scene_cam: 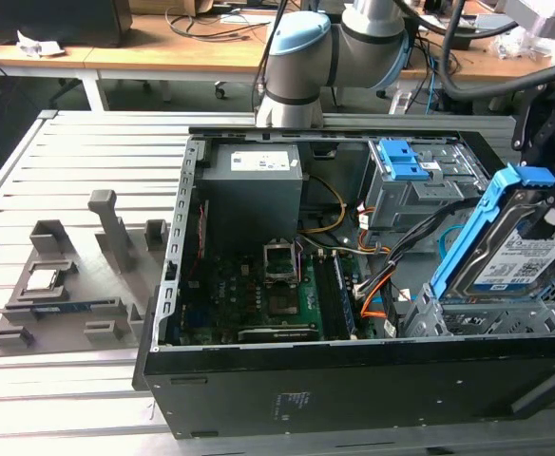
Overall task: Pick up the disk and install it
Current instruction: 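Insert the disk into the insertion slot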
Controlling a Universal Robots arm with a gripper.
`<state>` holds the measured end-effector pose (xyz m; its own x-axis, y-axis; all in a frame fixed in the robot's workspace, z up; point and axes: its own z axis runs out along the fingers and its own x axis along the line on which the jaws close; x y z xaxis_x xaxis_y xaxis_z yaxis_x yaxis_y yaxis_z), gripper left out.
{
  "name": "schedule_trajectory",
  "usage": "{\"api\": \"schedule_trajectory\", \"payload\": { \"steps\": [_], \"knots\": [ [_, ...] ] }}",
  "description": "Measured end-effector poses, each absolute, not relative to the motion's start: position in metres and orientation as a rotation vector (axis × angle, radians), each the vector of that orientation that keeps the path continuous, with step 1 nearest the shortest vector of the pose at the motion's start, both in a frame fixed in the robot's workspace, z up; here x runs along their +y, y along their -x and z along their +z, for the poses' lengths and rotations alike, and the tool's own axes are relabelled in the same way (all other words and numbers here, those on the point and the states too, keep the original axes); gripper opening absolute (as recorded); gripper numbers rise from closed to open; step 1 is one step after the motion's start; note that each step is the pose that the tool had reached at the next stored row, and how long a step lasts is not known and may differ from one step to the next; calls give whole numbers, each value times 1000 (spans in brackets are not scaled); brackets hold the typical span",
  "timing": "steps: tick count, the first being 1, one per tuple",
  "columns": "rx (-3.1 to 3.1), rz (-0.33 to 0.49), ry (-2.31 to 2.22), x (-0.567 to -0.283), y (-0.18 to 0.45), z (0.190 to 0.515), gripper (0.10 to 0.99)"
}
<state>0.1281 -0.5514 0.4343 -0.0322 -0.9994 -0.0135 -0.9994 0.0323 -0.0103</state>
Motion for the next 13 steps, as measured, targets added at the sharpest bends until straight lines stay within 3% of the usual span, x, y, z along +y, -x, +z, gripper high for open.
{"api": "schedule_trajectory", "payload": {
  "steps": [13],
  "knots": [
    [2245, 3, 2173, -552, -127, 404, 365]
  ]
}}
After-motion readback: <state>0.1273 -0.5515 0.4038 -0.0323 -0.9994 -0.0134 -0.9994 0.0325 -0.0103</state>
